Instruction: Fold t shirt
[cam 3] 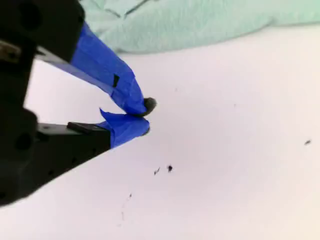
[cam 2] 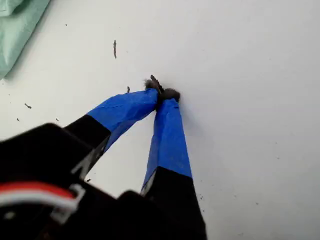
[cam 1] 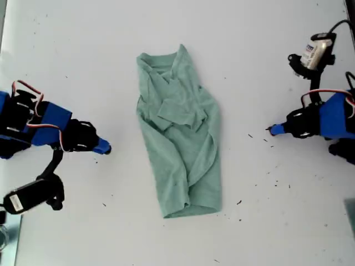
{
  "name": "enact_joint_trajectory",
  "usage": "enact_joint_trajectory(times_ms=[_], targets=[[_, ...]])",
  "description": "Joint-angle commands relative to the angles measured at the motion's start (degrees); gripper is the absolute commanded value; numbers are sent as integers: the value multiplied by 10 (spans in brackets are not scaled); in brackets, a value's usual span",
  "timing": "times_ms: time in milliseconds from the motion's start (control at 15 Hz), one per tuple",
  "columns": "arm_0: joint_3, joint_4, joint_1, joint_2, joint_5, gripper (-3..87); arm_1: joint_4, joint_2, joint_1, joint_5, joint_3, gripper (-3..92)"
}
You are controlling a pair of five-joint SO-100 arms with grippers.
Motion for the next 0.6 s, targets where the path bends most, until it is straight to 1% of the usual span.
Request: enact_joint_trajectory(times_ms=[0,67,133,200,267,333,400,467,533], targets=[[73,-62,-7,26,-15,-2,3,2,-4,8,15,23],[58,-67,-8,-7,-11,-2,3,2,-4,8,15,23],[20,-60,-3,-29,-8,-2,2,2,-14,13,8,23],[-59,-2,10,-31,-9,-2,-6,-10,-32,25,-30,23],[-178,92,19,-47,-9,-2,-2,-83,-41,33,-134,23],[-318,185,31,-84,-7,137,15,-235,-56,40,-290,70],[-464,265,41,-151,8,267,25,-392,-91,45,-461,195],[-609,336,54,-232,25,288,36,-534,-126,40,-628,284],[-737,388,68,-313,37,298,76,-664,-152,47,-787,316]])
